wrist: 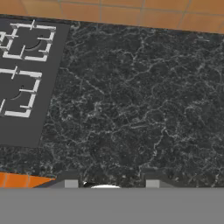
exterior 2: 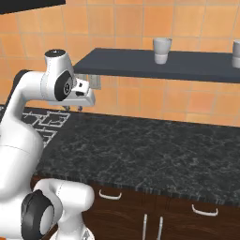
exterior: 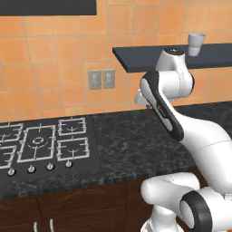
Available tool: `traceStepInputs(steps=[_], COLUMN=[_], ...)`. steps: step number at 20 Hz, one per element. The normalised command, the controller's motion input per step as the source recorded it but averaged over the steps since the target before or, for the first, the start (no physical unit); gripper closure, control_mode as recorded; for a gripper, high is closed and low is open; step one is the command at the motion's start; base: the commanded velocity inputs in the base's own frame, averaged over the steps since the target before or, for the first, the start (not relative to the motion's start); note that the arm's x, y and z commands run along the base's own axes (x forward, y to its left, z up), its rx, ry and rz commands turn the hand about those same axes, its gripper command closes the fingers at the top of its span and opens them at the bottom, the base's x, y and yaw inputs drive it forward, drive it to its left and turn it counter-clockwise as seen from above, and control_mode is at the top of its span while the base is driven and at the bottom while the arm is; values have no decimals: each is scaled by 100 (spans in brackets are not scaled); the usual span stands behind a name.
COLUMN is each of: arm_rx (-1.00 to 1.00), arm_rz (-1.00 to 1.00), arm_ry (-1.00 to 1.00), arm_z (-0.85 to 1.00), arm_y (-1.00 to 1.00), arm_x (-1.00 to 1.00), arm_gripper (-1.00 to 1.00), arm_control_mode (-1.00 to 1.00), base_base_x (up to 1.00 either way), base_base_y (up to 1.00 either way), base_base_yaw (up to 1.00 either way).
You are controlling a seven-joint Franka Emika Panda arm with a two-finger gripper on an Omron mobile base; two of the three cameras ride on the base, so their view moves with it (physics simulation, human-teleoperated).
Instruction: Take a straw from the drawer in front and place it inside the glass cup on the dining counter.
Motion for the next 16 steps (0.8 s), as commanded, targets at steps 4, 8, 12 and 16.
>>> traceStepInputs(steps=[4, 8, 12, 16], arm_rx=[0, 0, 0, 0], arm_rz=[0, 0, 0, 0], arm_ry=[0, 0, 0, 0], arm_z=[-1, 0, 0, 0], arm_y=[0, 0, 0, 0], arm_x=[-11, 0, 0, 0], arm_gripper=[-100, -100, -100, -100], arm_control_mode=[100, 100, 100, 100], base_base_x=[-15, -78, -29, 3], base_base_y=[0, -13, -68, -85], base_base_yaw=[0, 0, 23, 52])
